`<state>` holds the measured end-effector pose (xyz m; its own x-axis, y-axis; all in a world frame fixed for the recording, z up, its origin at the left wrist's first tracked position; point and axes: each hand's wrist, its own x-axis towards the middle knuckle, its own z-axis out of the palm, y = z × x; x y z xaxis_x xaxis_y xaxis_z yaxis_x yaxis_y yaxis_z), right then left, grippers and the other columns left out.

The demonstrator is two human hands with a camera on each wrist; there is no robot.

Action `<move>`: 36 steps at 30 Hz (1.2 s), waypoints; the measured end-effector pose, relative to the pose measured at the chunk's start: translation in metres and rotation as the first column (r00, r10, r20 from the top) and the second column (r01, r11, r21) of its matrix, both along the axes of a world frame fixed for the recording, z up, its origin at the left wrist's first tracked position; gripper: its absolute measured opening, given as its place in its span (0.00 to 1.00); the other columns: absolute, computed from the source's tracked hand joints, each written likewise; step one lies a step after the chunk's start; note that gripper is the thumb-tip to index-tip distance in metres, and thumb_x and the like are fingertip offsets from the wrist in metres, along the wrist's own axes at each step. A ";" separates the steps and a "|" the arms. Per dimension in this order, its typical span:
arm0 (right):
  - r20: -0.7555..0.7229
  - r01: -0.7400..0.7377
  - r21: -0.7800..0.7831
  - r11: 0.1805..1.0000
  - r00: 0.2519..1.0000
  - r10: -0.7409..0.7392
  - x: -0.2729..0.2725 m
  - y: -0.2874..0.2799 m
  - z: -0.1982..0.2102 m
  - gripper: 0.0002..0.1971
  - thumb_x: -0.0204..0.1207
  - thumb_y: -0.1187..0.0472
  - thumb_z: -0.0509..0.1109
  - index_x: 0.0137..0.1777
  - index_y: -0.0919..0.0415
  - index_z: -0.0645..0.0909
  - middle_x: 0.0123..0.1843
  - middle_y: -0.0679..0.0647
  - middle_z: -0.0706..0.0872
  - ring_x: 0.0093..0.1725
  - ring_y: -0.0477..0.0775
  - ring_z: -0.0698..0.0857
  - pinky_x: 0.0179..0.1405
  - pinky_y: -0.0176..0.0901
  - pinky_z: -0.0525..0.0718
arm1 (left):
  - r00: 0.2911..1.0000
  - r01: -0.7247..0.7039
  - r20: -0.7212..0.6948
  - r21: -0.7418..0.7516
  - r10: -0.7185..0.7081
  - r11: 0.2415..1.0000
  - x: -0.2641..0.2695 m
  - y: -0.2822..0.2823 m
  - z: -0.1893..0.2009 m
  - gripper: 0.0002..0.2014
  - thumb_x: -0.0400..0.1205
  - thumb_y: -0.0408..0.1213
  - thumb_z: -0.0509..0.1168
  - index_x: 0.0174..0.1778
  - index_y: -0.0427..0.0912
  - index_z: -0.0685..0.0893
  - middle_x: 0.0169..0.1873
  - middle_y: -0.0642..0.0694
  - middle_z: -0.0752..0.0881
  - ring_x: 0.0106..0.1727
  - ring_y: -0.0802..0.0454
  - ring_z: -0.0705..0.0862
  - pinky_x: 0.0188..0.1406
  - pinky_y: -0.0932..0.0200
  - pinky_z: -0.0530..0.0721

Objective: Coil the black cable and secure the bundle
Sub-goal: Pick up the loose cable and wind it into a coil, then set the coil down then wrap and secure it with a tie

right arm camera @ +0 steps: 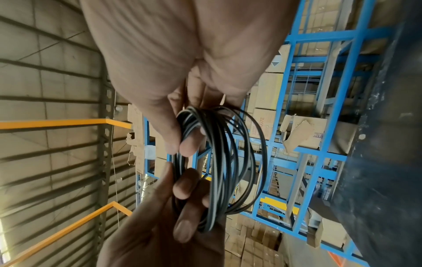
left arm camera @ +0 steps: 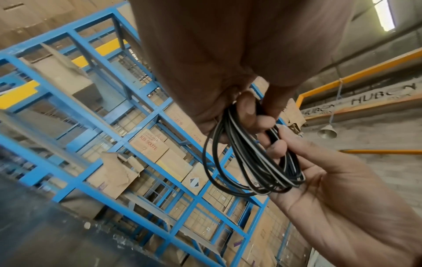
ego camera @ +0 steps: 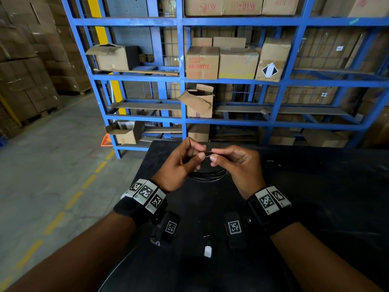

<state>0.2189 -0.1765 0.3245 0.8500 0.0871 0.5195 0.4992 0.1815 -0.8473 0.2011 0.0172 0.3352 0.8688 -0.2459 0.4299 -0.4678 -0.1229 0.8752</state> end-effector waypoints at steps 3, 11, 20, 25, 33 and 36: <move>0.014 -0.011 -0.022 1.000 1.000 0.011 0.001 0.000 -0.004 0.09 0.70 0.78 0.80 0.49 0.76 0.89 0.43 0.72 0.92 0.37 0.56 0.93 0.45 0.40 0.90 | 1.000 -0.011 -0.023 -0.013 0.010 1.000 0.000 0.001 -0.005 0.02 0.89 0.28 0.65 0.51 0.35 0.79 0.29 0.52 0.82 0.31 0.62 0.81 0.33 0.69 0.79; -0.084 -0.010 -0.038 0.999 0.996 0.007 -0.008 0.001 -0.035 0.10 0.69 0.77 0.80 0.50 0.79 0.89 0.45 0.72 0.92 0.38 0.58 0.93 0.47 0.42 0.91 | 1.000 -0.019 -0.010 -0.007 0.018 1.000 -0.005 0.000 -0.035 0.09 0.88 0.29 0.65 0.42 0.41 0.77 0.30 0.50 0.79 0.30 0.60 0.77 0.35 0.66 0.77; -0.399 0.018 -0.173 0.985 0.913 -0.087 -0.015 -0.027 -0.126 0.09 0.76 0.70 0.78 0.54 0.72 0.90 0.49 0.66 0.95 0.48 0.58 0.95 0.52 0.39 0.90 | 0.980 -0.119 -0.148 0.123 0.136 0.985 -0.025 0.023 -0.123 0.09 0.87 0.33 0.66 0.41 0.44 0.77 0.29 0.57 0.81 0.32 0.64 0.77 0.39 0.69 0.76; -0.557 0.016 -0.423 0.906 0.784 -0.274 -0.021 -0.061 -0.225 0.07 0.81 0.71 0.71 0.51 0.77 0.88 0.38 0.65 0.91 0.25 0.41 0.89 0.33 0.33 0.85 | 0.934 -0.188 -0.268 0.192 0.236 0.963 -0.042 0.044 -0.179 0.08 0.86 0.40 0.67 0.41 0.49 0.77 0.30 0.63 0.84 0.32 0.65 0.79 0.39 0.69 0.78; -0.617 -0.160 -0.679 0.717 0.653 -0.439 -0.019 -0.037 -0.328 0.07 0.69 0.60 0.75 0.31 0.51 0.90 0.33 0.54 0.94 0.33 0.56 0.93 0.41 0.49 0.92 | 0.859 -0.236 -0.404 0.236 0.316 0.943 -0.058 0.059 -0.246 0.10 0.84 0.48 0.69 0.42 0.49 0.78 0.39 0.51 0.89 0.42 0.59 0.82 0.41 0.58 0.86; -0.597 -0.195 -0.729 0.656 0.650 -0.470 0.006 -0.013 -0.342 0.03 0.72 0.59 0.78 0.42 0.56 0.93 0.45 0.56 0.96 0.50 0.57 0.94 0.61 0.49 0.89 | 0.847 -0.246 -0.414 0.251 0.334 0.936 -0.062 0.058 -0.255 0.10 0.87 0.43 0.69 0.44 0.44 0.77 0.41 0.57 0.90 0.42 0.60 0.84 0.40 0.59 0.88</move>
